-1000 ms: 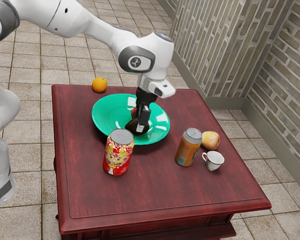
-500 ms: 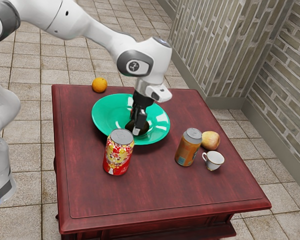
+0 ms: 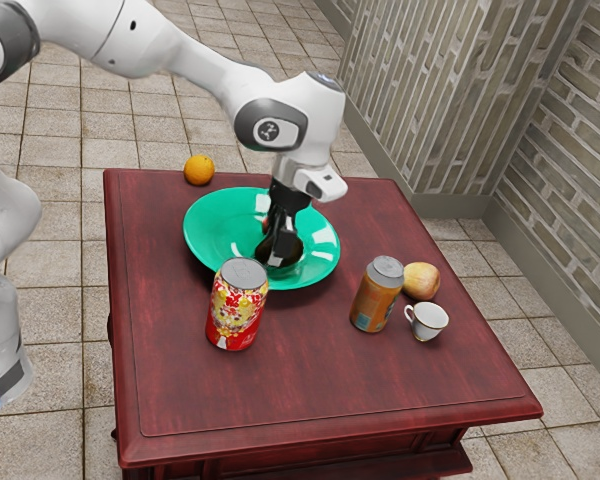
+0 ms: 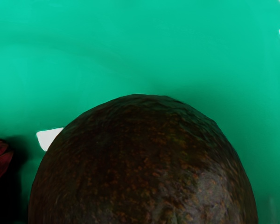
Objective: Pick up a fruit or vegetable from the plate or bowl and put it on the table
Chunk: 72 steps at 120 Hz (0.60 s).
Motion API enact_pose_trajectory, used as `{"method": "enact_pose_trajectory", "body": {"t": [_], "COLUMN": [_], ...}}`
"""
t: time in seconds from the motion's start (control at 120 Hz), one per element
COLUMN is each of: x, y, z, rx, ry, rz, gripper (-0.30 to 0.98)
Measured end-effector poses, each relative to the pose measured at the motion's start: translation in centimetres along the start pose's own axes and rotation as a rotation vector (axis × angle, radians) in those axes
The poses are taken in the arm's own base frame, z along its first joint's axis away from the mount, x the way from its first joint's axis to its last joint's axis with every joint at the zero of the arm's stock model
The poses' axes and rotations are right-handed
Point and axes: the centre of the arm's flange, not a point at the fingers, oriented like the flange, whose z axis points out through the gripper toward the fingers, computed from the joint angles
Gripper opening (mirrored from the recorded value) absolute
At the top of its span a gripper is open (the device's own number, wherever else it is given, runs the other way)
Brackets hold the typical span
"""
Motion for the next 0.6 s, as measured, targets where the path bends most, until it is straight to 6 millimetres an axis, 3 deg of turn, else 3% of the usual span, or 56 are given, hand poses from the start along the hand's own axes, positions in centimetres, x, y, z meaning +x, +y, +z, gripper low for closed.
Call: {"method": "enact_pose_trajectory", "body": {"t": [0.167, 0.225, 0.333, 0.392, 0.467, 0.6], "x": [1.2, 1.6, 1.3, -0.5, -2.9, -3.6], "y": [-0.5, -1.5, -6.1, -10.4, -14.7, -15.7], "z": [-3.9, -6.6, -15.0, -17.6, -18.8, -18.6], "rx": [0.04, 0.074, 0.166, 0.196, 0.212, 0.21], "ry": [0.078, 0.122, 0.248, 0.273, 0.272, 0.25], "rz": [0.004, -0.003, -0.059, -0.129, -0.196, -0.184], "gripper": [0.29, 0.27, 0.33, 0.34, 0.34, 0.33]}}
